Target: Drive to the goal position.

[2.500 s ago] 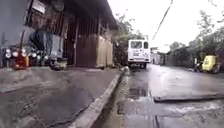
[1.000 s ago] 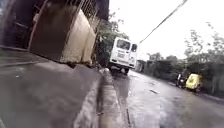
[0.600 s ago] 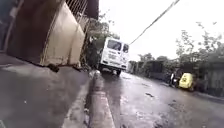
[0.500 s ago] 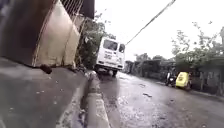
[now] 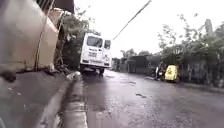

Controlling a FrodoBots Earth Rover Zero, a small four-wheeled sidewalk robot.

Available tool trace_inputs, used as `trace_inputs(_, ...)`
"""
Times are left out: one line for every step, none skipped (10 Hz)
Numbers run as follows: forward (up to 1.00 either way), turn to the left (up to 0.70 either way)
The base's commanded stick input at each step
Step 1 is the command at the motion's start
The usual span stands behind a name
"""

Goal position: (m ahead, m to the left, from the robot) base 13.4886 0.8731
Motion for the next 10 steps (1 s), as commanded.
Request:
trace_inputs(1.0,0.0)
trace_inputs(1.0,0.0)
trace_inputs(1.0,0.0)
trace_inputs(1.0,0.0)
trace_inputs(1.0,0.0)
trace_inputs(1.0,0.0)
trace_inputs(1.0,0.0)
trace_inputs(1.0,0.0)
trace_inputs(1.0,0.0)
trace_inputs(1.0,0.0)
